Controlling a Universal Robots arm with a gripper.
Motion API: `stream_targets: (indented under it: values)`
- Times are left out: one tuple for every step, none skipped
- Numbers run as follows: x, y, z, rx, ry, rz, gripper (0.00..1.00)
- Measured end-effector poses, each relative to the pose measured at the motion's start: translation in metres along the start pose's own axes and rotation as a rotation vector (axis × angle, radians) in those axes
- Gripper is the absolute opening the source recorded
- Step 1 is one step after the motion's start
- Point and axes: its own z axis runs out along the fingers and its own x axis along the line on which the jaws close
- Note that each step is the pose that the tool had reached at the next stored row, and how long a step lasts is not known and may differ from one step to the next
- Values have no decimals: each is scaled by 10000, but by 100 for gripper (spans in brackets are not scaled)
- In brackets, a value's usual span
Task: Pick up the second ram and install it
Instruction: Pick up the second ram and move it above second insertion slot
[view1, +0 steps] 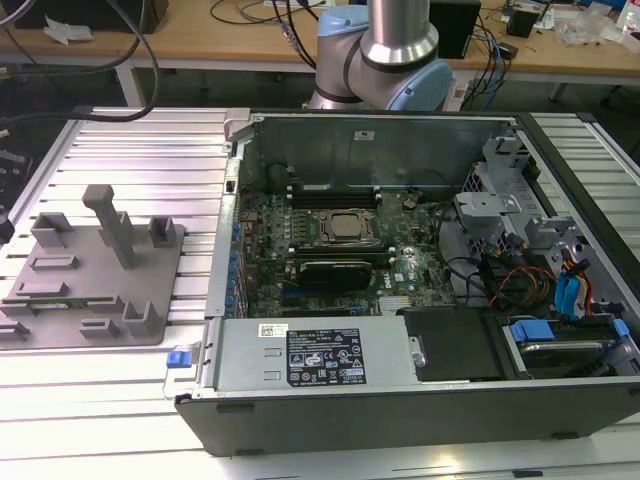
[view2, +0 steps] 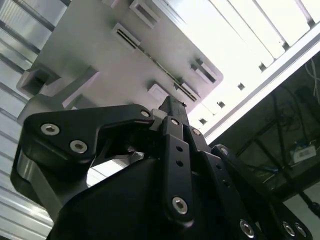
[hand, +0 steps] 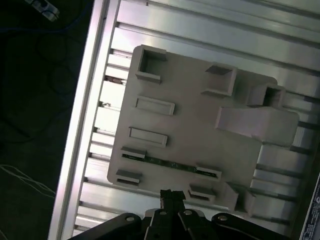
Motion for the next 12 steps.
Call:
stream_targets:
  values:
    - [2,1,3,166,21,-226,8]
    - [4,2,5,291,38,-383,8]
    - [8,3,8,418,53,-569,8]
    - [10,3,9,473,57,-674,8]
    - [11,4,10,521,59,-775,8]
    - [14,4,10,598,62,-974,8]
    - [15,5,11,636,61,-1079,8]
    - [17,6,14,691,57,-1238,8]
    - [18,5,17,772,48,-1510,8]
    - [19,6,18,804,45,-1620,8]
    - [20,7,20,840,41,-1735,8]
    - [21,7,22,892,37,-1897,8]
